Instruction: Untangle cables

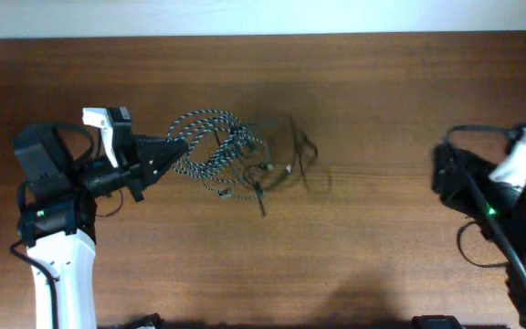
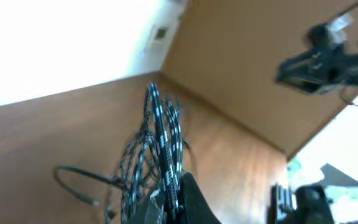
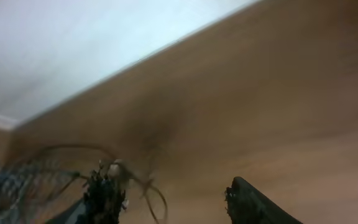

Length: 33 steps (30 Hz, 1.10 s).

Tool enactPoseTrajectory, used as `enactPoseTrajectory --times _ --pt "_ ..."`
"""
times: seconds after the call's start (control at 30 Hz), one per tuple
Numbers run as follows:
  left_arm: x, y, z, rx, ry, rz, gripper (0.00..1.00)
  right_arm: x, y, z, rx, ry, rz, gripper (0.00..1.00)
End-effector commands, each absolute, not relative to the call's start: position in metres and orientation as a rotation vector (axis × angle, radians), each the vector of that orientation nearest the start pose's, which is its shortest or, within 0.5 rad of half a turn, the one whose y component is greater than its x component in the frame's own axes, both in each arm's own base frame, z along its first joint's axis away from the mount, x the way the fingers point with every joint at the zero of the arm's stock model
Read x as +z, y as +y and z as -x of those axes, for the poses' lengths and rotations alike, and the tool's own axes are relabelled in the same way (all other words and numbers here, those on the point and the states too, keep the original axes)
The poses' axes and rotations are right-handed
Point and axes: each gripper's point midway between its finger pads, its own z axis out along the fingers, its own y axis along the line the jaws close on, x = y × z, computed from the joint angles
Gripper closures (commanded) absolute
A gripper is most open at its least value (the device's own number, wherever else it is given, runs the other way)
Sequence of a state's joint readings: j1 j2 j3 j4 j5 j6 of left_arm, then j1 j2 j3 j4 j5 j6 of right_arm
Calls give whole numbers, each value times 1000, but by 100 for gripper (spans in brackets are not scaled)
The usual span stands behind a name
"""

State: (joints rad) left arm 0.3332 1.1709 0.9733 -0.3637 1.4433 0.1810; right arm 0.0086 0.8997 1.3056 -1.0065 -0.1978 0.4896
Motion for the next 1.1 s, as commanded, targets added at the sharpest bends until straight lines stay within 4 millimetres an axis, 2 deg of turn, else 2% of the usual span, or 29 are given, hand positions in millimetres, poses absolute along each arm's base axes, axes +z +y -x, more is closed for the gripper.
enactPoseTrajectory --times 0.0,0.1,0.13,0.17,0.23,0.27,0.37,0.4,0.43,0.47,0.53,0.57,0.67,0.73,0.87,0.9,0.93,0.97,1.0,1.03,1.07 --pt "332 -79 -294 -1256 1690 -536 100 329 91 -254 861 2274 -202 44" --pt "332 -68 -315 -1266 1795 -293 100 309 114 -253 1021 2388 -91 44" --pt "335 -67 -316 -1277 1791 -281 100 307 125 -250 1062 2398 -8 44" --pt "337 -67 -316 -1280 1788 -277 100 308 146 -244 1124 2400 126 44" --pt "337 -67 -316 -1289 1793 -266 100 306 166 -241 1126 2401 238 43" --pt "337 -67 -317 -1328 1814 -210 100 303 184 -245 1090 2391 330 38" --pt "335 -63 -321 -1466 1886 43 100 292 224 -262 1079 2361 470 33" --pt "335 -64 -321 -1557 1915 176 100 280 243 -268 1047 2319 632 34" --pt "335 -63 -322 -1612 1931 276 100 272 254 -269 1051 2312 698 34" --pt "333 -60 -326 -1626 1935 363 100 265 277 -261 1107 2271 834 35" --pt "333 -59 -327 -1665 1940 444 100 256 297 -254 1064 2206 987 35" --pt "333 -59 -327 -1693 1944 492 100 252 303 -257 1026 2198 998 35" --pt "333 -61 -325 -1733 1950 530 99 238 305 -281 831 2200 974 35" --pt "335 -63 -322 -1777 1959 547 97 234 310 -290 814 2185 965 52" --pt "335 -63 -322 -1778 1960 546 96 225 313 -293 822 2204 971 66" --pt "335 -63 -322 -1777 1960 546 96 221 313 -293 819 2215 972 84" --pt "335 -63 -322 -1779 1960 545 96 220 311 -295 802 2222 964 96" --pt "336 -66 -318 -1785 1966 487 97 222 300 -301 727 2236 927 96" --pt "337 -68 -315 -1736 1958 346 98 227 293 -301 707 2235 909 96" --pt "336 -68 -314 -1616 1926 154 99 249 268 -301 639 2217 839 96" --pt "334 -68 -314 -1526 1901 33 93 267 239 -304 544 2208 746 96"
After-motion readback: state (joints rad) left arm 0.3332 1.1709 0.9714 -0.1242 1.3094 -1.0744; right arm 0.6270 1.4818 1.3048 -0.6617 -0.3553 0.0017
